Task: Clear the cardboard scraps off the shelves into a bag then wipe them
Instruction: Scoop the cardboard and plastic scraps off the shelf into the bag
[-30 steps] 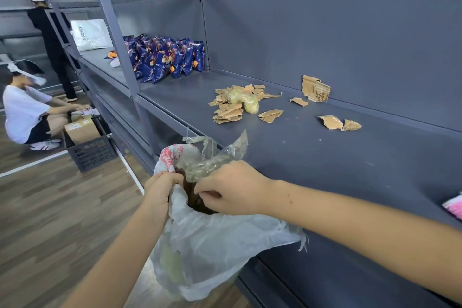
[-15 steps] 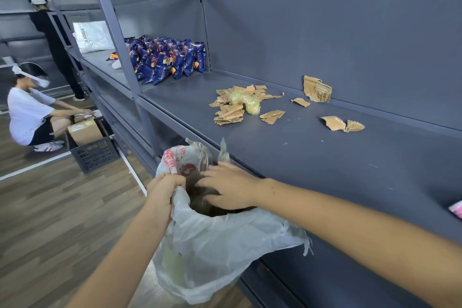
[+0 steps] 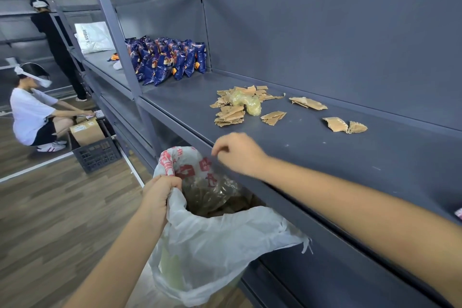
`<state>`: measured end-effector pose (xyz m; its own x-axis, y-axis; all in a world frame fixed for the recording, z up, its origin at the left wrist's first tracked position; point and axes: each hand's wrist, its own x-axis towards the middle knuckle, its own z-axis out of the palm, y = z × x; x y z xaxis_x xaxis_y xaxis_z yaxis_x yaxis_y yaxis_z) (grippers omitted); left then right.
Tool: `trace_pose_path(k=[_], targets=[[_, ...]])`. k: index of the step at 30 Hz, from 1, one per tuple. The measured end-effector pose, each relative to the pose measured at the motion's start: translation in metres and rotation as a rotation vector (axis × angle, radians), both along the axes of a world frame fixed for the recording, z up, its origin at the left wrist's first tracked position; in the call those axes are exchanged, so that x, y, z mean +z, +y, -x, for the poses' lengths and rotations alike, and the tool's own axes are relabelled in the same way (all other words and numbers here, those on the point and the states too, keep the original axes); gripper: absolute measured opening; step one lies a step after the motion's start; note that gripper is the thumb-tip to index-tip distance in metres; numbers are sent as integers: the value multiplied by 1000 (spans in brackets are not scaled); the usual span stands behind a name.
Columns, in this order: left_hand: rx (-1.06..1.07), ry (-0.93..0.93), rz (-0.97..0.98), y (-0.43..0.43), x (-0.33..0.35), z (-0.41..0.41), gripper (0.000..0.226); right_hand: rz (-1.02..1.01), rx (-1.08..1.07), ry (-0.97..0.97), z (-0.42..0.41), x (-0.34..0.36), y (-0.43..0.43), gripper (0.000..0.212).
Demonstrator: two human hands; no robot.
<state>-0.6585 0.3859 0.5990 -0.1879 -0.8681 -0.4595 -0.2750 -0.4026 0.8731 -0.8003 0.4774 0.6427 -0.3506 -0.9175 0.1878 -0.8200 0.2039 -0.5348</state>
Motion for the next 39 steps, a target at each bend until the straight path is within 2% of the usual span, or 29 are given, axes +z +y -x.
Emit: trace_pose_path(k=[4,6,10,14,21,26,30,36,39], targets=[[6,-8,14,3,-2,1,29,-129,-276,306,61,7,6,42],[14,11,3,5,-1,1,20,-234,-459,359,92,2,15,52],[8,18,-2,7,0,1,23,-402,-705,236,142,-9,38,76],[15,48,1,7,0,3,24,-422,-814,52,168,-14,54,80],[7,68,-22,18,5,6,20,-420,-757,33,177,-15,39,80],[12,11,-27,20,10,7,20,-391,-694,32,192,-13,23,80],[37,56,-39,24,10,7,18,-388,-634,-7,205,-10,13,79],[35,-99,8,20,14,15,22,-463,-548,24,198,-18,-4,76],[32,-110,1,18,13,16,24,-458,-521,20,191,-17,-8,68]])
